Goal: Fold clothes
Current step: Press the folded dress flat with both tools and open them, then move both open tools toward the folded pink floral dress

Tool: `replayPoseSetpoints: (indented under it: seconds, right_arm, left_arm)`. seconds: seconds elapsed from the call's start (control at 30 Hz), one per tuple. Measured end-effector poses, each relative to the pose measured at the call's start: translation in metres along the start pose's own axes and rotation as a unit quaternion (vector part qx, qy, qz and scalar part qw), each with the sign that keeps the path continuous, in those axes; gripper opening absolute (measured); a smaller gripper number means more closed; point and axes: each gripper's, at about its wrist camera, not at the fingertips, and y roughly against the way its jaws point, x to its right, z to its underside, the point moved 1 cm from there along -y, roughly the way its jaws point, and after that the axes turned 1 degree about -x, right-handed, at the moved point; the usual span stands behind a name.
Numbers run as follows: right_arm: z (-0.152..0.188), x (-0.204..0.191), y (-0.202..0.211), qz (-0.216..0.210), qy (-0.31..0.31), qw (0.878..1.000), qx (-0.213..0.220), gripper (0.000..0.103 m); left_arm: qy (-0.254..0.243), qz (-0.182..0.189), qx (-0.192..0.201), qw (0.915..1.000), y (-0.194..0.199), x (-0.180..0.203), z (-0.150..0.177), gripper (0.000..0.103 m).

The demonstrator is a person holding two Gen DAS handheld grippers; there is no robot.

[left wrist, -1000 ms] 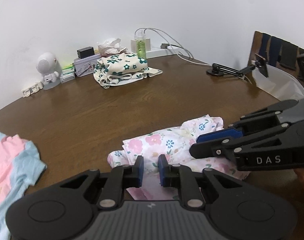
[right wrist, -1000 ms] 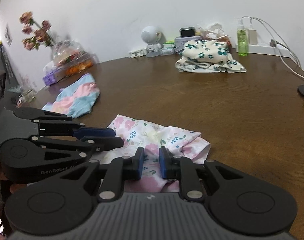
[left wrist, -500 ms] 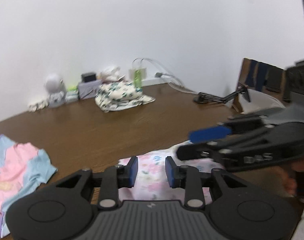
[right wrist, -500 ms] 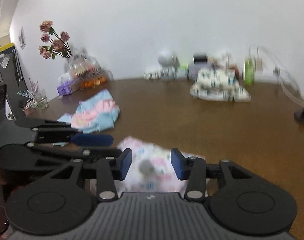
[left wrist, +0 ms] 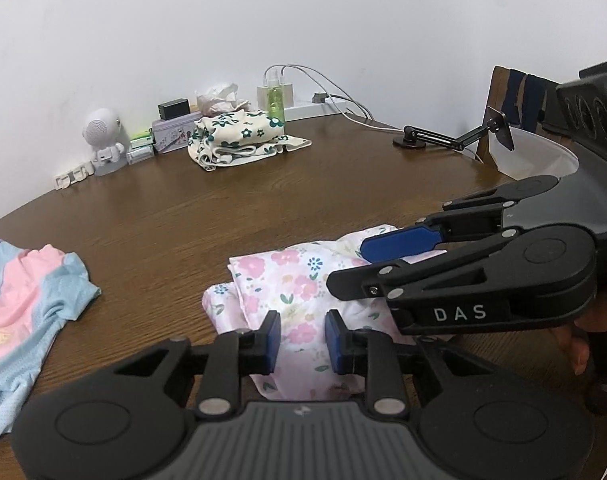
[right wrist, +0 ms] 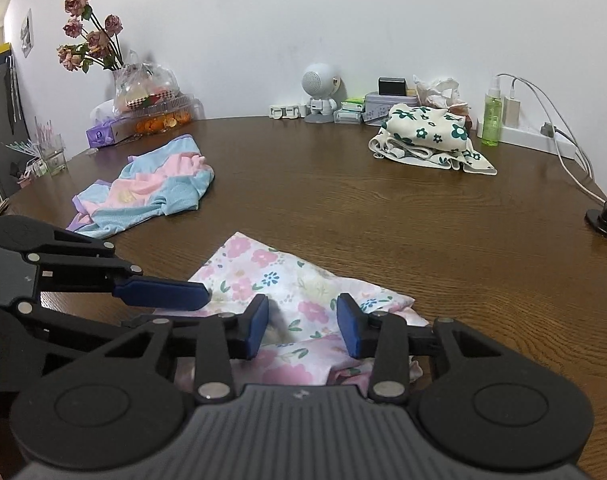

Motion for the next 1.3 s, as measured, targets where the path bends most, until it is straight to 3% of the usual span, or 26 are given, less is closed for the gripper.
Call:
replayPoseSetpoints:
  seconds: [0.07, 0.13, 0.17, 0.2, 0.23, 0.27, 0.3, 0.33, 0.4, 0.53, 0.63, 0.93, 1.2, 1.3]
  right_arm:
    - [0.000, 0.000, 0.001, -0.001, 0.001, 1.000, 0.003, 0.039]
    - [-0.003, 0.000, 0.008, -0.006, -0.005, 1.000, 0.008, 0.040]
    - [-0.005, 0.001, 0.013, -0.009, -0.008, 1.000, 0.012, 0.042]
    - [-0.007, 0.000, 0.020, -0.012, -0.012, 1.000, 0.021, 0.044]
    - [-0.010, 0.000, 0.028, -0.013, -0.013, 0.999, 0.031, 0.045]
    - [-0.012, -0.001, 0.036, -0.013, -0.013, 0.999, 0.042, 0.049]
    - [-0.014, -0.002, 0.045, -0.012, -0.014, 0.998, 0.053, 0.056]
    - [-0.016, -0.003, 0.053, -0.009, -0.014, 0.998, 0.064, 0.061]
    - [-0.019, -0.004, 0.069, 0.004, -0.017, 0.997, 0.081, 0.085]
    - [-0.017, -0.008, 0.087, 0.024, -0.023, 0.996, 0.087, 0.103]
    - [-0.009, -0.014, 0.093, 0.036, -0.020, 0.996, 0.075, 0.103]
    - [0.010, -0.016, 0.100, 0.031, -0.076, 0.995, 0.056, 0.103]
    - [0.021, -0.027, 0.104, 0.081, -0.097, 0.990, 0.066, 0.103]
    - [0.022, -0.028, 0.104, 0.078, -0.099, 0.990, 0.057, 0.103]
  left_arm:
    - [-0.001, -0.001, 0.005, 1.0000, 0.002, 0.000, -0.001, 0.024]
    - [0.009, 0.000, 0.014, 0.9999, 0.010, -0.003, -0.004, 0.031]
    - [0.016, -0.001, 0.023, 0.9996, 0.016, -0.005, -0.006, 0.040]
    - [0.022, -0.007, 0.034, 0.9991, 0.024, -0.007, -0.008, 0.059]
    - [0.029, -0.014, 0.047, 0.9984, 0.031, -0.009, -0.009, 0.070]
    - [0.036, -0.023, 0.060, 0.9973, 0.039, -0.011, -0.010, 0.087]
    - [0.041, -0.031, 0.075, 0.9959, 0.047, -0.011, -0.010, 0.094]
    - [0.043, -0.035, 0.089, 0.9944, 0.055, -0.011, -0.010, 0.096]
    - [0.049, -0.038, 0.112, 0.9917, 0.069, -0.010, -0.008, 0.102]
    - [0.062, -0.076, 0.107, 0.9894, 0.080, -0.001, 0.000, 0.103]
    - [0.063, -0.100, 0.097, 0.9882, 0.082, 0.003, 0.005, 0.103]
    - [0.113, -0.091, 0.093, 0.9850, 0.094, 0.002, 0.021, 0.103]
    - [0.132, -0.098, 0.082, 0.9829, 0.101, 0.000, 0.032, 0.103]
    - [0.137, -0.100, 0.079, 0.9825, 0.102, -0.001, 0.035, 0.103]
